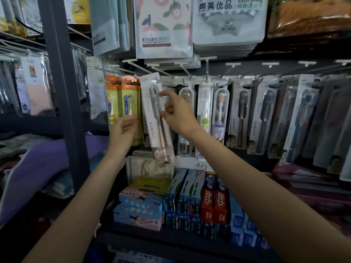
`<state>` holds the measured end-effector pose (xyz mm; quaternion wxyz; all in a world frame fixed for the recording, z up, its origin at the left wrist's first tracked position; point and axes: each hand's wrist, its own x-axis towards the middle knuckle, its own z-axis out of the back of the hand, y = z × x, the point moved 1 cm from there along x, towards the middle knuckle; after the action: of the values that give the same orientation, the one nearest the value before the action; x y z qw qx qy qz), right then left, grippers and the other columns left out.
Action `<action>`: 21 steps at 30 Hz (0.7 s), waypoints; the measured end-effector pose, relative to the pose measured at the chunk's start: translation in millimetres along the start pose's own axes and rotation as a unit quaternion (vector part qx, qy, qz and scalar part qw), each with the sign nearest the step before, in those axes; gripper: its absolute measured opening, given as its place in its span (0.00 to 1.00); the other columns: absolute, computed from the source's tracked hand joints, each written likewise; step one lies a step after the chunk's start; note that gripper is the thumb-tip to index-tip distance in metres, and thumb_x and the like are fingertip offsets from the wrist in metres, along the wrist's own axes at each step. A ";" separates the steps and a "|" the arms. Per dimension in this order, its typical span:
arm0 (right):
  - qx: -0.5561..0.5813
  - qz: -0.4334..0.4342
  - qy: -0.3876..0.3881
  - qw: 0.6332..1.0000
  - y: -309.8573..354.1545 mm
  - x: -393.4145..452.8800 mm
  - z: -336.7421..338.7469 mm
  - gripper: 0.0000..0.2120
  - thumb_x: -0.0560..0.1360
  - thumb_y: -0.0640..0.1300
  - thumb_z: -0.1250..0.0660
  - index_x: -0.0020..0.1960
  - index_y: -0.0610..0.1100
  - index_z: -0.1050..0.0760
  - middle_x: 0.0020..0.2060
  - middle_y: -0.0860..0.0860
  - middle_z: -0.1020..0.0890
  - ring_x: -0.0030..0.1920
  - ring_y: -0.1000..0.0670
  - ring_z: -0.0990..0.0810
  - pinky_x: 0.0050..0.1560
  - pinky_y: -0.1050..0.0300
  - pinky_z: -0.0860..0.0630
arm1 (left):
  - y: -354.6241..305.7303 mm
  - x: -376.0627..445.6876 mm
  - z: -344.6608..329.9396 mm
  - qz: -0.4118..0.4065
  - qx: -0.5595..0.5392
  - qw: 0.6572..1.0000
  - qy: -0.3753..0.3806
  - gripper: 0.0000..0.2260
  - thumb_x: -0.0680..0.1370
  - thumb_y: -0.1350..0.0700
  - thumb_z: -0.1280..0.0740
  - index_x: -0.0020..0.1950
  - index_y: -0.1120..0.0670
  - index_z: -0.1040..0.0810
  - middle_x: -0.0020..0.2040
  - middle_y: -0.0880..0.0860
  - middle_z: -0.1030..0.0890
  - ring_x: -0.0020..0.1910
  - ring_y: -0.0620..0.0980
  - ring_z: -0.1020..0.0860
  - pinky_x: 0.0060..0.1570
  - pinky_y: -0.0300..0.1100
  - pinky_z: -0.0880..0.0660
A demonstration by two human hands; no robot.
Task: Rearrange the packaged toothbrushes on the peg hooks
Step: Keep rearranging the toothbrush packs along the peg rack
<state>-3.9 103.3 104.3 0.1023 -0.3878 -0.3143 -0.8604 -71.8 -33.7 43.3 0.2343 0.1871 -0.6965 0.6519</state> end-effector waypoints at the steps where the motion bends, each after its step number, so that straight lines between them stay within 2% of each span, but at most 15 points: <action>1: -0.010 0.002 -0.006 1.000 2.1 -1.5 -1.5 0.21 0.74 0.32 0.36 0.65 0.43 0.32 0.33 0.47 0.26 0.38 0.48 0.23 0.42 0.62 0.27 | 1.4 0.5 3.7 0.003 -0.014 1.000 -0.026 0.07 0.78 0.64 0.38 0.51 0.54 0.23 0.48 0.49 0.22 0.46 0.41 0.24 0.49 0.39 0.26; 3: -0.057 0.019 -0.015 0.998 5.8 -2.6 -2.2 0.23 0.74 0.30 0.38 0.66 0.42 0.33 0.35 0.46 0.25 0.38 0.48 0.24 0.41 0.61 0.28 | 3.7 -0.6 11.2 0.002 -0.018 0.997 -0.072 0.07 0.78 0.64 0.39 0.47 0.53 0.24 0.44 0.47 0.22 0.42 0.39 0.24 0.45 0.33 0.27; 5: -0.114 0.033 -0.006 0.993 8.4 -0.8 -0.6 0.24 0.73 0.29 0.39 0.67 0.41 0.34 0.34 0.47 0.26 0.36 0.48 0.25 0.41 0.56 0.27 | 8.1 -2.8 18.4 0.010 0.000 0.995 -0.103 0.07 0.78 0.65 0.40 0.51 0.56 0.25 0.46 0.50 0.23 0.48 0.46 0.25 0.50 0.37 0.28; 7: -0.161 0.045 0.005 0.986 11.0 1.8 3.3 0.25 0.72 0.28 0.40 0.67 0.40 0.35 0.34 0.47 0.27 0.37 0.48 0.26 0.38 0.54 0.29 | 13.4 -6.4 23.3 0.021 0.006 0.993 -0.117 0.08 0.78 0.66 0.41 0.53 0.58 0.26 0.49 0.52 0.24 0.51 0.49 0.26 0.55 0.42 0.29; 9: -0.244 0.079 -0.001 0.966 14.8 1.4 5.8 0.27 0.69 0.25 0.42 0.66 0.38 0.35 0.39 0.44 0.25 0.44 0.42 0.24 0.37 0.54 0.34 | 18.8 -9.3 25.0 0.027 0.003 0.992 -0.121 0.07 0.77 0.66 0.40 0.52 0.57 0.26 0.46 0.51 0.24 0.50 0.48 0.26 0.57 0.44 0.29; 11: -0.313 0.122 -0.003 0.942 20.9 -1.1 6.9 0.27 0.68 0.24 0.41 0.66 0.38 0.35 0.47 0.41 0.22 0.51 0.40 0.25 0.39 0.53 0.35 | 21.1 -11.8 24.3 0.029 0.005 0.993 -0.115 0.07 0.77 0.67 0.40 0.51 0.57 0.27 0.42 0.47 0.25 0.49 0.48 0.27 0.57 0.45 0.29; 15: -0.298 0.152 -0.008 0.942 37.6 5.0 11.7 0.23 0.71 0.28 0.40 0.65 0.41 0.32 0.46 0.41 0.20 0.46 0.41 0.22 0.39 0.49 0.27 | 22.6 -14.1 20.0 0.016 0.003 0.994 -0.106 0.06 0.77 0.66 0.39 0.50 0.57 0.27 0.41 0.46 0.26 0.46 0.46 0.27 0.52 0.43 0.29; 17: -0.298 0.154 -0.037 0.942 42.3 5.2 20.3 0.21 0.71 0.30 0.38 0.63 0.42 0.32 0.45 0.43 0.20 0.42 0.42 0.22 0.38 0.46 0.24 | 20.8 -14.6 18.2 -0.003 0.008 0.995 -0.097 0.07 0.77 0.67 0.40 0.48 0.55 0.28 0.41 0.46 0.26 0.44 0.44 0.28 0.48 0.37 0.29; 19: -0.283 0.171 -0.079 0.940 39.9 -2.9 35.5 0.17 0.72 0.34 0.35 0.60 0.41 0.31 0.44 0.44 0.19 0.40 0.41 0.21 0.35 0.46 0.23 | 17.3 -16.4 15.0 -0.031 0.019 0.996 -0.083 0.11 0.77 0.67 0.40 0.44 0.51 0.28 0.42 0.45 0.26 0.43 0.41 0.28 0.44 0.33 0.30; 21: -0.247 0.164 -0.070 0.953 25.9 -18.1 54.0 0.15 0.74 0.37 0.35 0.60 0.40 0.31 0.43 0.44 0.20 0.39 0.42 0.22 0.35 0.49 0.24 | 12.3 -18.9 7.5 -0.055 0.029 0.995 -0.073 0.13 0.77 0.66 0.40 0.42 0.47 0.30 0.42 0.45 0.26 0.42 0.39 0.28 0.43 0.31 0.30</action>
<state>51.8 115.3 130.2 0.1207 -0.5062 -0.0308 -0.8534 -64.0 -41.1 22.1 0.2130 0.2789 -0.6808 0.6429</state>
